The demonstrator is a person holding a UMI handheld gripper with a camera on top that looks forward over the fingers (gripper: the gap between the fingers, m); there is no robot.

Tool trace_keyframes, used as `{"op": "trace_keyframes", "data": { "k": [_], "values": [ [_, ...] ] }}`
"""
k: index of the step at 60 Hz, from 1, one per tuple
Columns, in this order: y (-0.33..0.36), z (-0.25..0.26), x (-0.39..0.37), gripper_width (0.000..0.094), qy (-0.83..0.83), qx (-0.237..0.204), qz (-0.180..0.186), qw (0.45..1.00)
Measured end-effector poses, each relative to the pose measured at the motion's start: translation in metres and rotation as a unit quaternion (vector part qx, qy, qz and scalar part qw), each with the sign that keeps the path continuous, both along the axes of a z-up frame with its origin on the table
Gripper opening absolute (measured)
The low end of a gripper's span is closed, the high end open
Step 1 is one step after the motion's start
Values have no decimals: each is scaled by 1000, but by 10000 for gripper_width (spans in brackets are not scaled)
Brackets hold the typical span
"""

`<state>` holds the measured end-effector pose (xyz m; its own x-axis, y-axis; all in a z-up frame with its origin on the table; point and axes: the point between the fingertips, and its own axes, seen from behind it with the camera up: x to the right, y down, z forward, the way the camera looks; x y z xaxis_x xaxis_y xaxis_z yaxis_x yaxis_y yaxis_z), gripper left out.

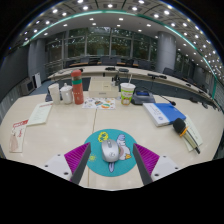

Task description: Arrange mouse

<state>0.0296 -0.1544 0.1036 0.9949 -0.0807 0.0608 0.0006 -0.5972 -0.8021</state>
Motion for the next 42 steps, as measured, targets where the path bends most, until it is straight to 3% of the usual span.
{"op": "trace_keyframes", "data": {
  "k": [19, 32, 42],
  "values": [
    [-146, 111, -26, 856, -10, 44, 1, 999],
    [-218, 128, -29, 854, -7, 51, -6, 999],
    [-236, 135, -31, 854, -10, 58, 2, 998]
  ]
}}
